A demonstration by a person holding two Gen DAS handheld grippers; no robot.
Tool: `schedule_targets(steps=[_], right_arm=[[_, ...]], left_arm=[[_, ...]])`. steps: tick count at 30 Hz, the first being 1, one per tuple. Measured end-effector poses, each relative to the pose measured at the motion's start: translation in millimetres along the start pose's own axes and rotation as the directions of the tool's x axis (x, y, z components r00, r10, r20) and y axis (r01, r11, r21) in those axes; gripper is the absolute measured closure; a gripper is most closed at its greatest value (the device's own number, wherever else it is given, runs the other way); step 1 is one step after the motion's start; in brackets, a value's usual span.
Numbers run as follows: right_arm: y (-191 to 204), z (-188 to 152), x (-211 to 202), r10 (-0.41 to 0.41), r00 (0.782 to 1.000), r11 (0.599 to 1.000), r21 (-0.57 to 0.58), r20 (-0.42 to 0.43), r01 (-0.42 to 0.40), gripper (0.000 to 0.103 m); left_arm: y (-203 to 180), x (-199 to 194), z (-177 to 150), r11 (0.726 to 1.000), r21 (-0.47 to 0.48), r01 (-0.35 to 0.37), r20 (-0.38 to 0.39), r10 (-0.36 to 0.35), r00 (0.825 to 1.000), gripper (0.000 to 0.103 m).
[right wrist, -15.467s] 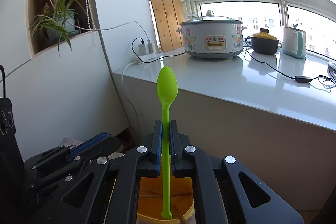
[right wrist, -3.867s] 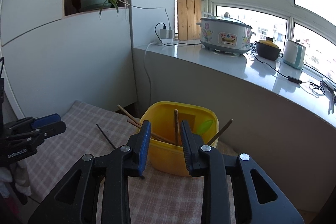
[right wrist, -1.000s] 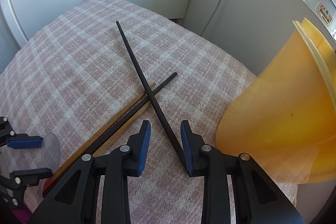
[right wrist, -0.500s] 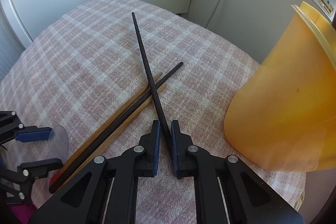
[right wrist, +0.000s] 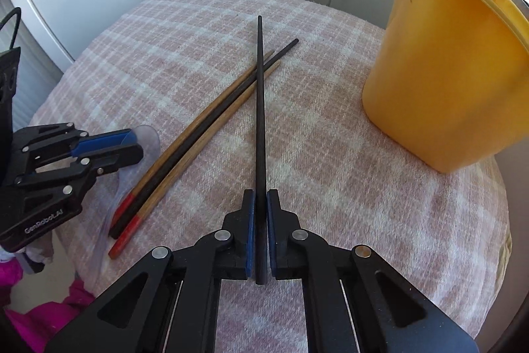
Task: Organize utensils
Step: 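Position left gripper over the clear spoon while right gripper closes on a black chopstick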
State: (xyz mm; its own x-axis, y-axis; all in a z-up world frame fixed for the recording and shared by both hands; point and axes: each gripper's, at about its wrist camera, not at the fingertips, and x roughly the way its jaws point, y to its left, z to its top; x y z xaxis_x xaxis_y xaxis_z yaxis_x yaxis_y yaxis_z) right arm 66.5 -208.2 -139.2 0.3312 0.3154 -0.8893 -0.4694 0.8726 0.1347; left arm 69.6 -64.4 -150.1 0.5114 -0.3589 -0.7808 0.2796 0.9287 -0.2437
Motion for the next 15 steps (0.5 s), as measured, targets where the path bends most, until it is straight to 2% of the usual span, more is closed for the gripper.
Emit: schedule_targets(steps=[4, 8, 15], right_arm=[[-1, -18, -9, 0.051, 0.998, 0.997, 0.051, -0.032, -0.05, 0.098], [7, -28, -10, 0.071, 0.994, 0.997, 0.02, -0.085, -0.069, 0.097], [11, -6, -15, 0.03, 0.998, 0.997, -0.065, -0.048, -0.033, 0.092]], left_arm=[[0, 1, -1, 1.0, -0.001, 0.001, 0.001, -0.001, 1.0, 0.095], [-6, -2, -5, 1.0, -0.003, -0.009, 0.004, 0.009, 1.0, 0.096], [9, -10, 8, 1.0, -0.021, -0.017, 0.003, 0.017, 1.0, 0.097]])
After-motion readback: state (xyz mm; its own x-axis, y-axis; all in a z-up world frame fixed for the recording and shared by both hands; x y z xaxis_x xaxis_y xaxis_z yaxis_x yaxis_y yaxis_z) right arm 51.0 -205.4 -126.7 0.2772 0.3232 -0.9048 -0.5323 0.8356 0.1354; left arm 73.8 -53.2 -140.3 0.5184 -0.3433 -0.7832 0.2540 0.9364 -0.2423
